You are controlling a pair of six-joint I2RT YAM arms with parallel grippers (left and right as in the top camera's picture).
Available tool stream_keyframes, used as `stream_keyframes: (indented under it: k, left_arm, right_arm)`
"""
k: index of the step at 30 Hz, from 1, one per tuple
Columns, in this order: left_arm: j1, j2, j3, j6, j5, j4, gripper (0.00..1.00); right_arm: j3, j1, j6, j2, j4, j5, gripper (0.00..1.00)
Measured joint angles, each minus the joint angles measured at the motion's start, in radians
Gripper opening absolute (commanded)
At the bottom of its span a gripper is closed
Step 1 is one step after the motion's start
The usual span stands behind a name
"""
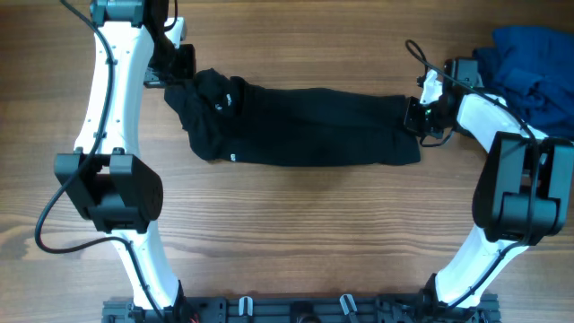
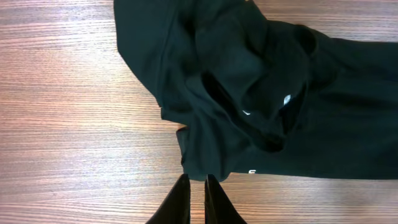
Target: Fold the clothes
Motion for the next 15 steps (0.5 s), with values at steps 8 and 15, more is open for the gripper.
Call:
stream_keyframes:
  k: [8,15]
  left_arm:
    - [0.000,0.000,0.000,0.000,0.000,0.000,0.11]
    - [0.000,0.000,0.000,0.000,0.000,0.000,0.11]
  right_arm:
    - [0.000,-0.148,-0.079,0.015,-0.006,-0.100,0.04]
    - [0.037,-0.212,-0.147,0.035,-0.126,-0.150,0.04]
